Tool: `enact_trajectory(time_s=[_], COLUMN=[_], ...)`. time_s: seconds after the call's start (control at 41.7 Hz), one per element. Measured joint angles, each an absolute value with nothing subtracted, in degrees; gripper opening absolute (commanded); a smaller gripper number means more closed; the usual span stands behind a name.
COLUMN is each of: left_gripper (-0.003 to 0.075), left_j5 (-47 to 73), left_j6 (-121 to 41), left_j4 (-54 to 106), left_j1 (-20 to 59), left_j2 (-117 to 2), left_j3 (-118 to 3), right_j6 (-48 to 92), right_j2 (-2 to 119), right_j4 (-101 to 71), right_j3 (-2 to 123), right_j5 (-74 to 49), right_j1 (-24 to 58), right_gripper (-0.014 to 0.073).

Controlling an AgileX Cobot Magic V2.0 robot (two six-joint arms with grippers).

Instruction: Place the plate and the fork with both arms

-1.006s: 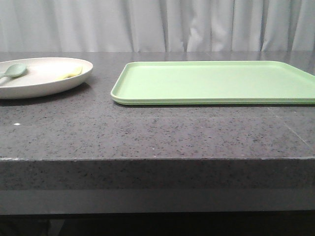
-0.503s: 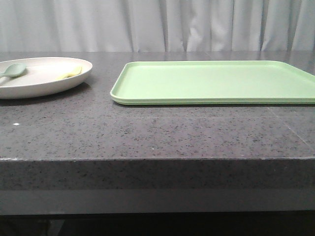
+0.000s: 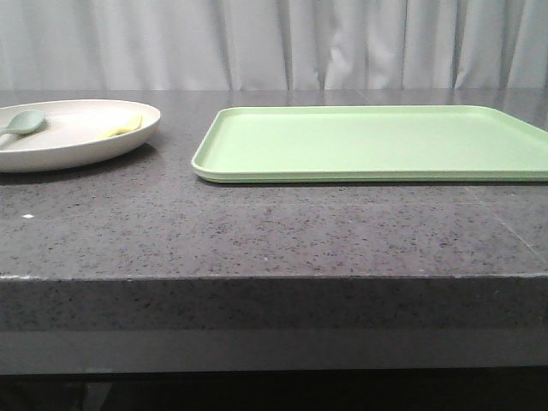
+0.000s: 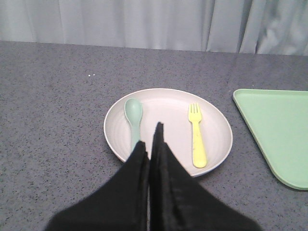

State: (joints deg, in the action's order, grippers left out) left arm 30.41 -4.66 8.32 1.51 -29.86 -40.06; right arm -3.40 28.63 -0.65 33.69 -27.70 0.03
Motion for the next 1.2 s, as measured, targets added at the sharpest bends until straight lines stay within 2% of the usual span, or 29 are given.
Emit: enact_trajectory(time_s=[0.048, 0.096, 0.144, 0.168, 0.24, 0.383, 0.695, 0.862, 1.198], left_gripper=[0.0227, 0.0356, 0.0478, 0.0535, 0.0617, 0.0613, 0.0542, 0.0542, 0.0542], left_j5=[30.3, 29.9, 29.5, 29.3, 28.7, 28.1, 27.9, 28.1, 40.7], left_j6=[-4.7, -4.7, -4.7, -4.7, -4.7, -4.7, -4.7, -4.7, -4.7], left_j4=[8.3, 7.9, 7.0, 6.2, 4.7, 3.9, 4.5, 5.0, 0.8], left_j1=[1.5, 1.5, 1.5, 1.5, 1.5, 1.5, 1.5, 1.5, 1.5], left_j2=[-29.9, -29.9, -29.9, -29.9, -29.9, -29.9, -30.0, -31.2, -47.6], left_j3=[-40.1, -40.1, -40.1, -40.1, -40.1, -40.1, -40.1, -40.2, -49.6], right_j6=[-3.4, -3.4, -3.4, -3.4, -3.4, -3.4, -3.4, -3.4, -3.4], right_j2=[28.6, 28.6, 28.6, 28.6, 28.6, 28.6, 28.6, 28.6, 28.6], right_j4=[-0.6, -0.6, -0.6, -0.6, -0.6, -0.6, -0.6, -0.6, -0.6], right_j3=[33.7, 33.7, 33.7, 33.7, 33.7, 33.7, 33.7, 33.7, 33.7], right_j5=[-27.7, -27.8, -27.8, -27.8, -27.8, -27.8, -27.8, -27.8, -27.8], right_j1=[0.0, 0.0, 0.0, 0.0, 0.0, 0.0, 0.0, 0.0, 0.0], right_gripper=[0.0348, 0.0472, 0.056, 0.0587, 0.0626, 0.0624, 0.0624, 0.0624, 0.0624])
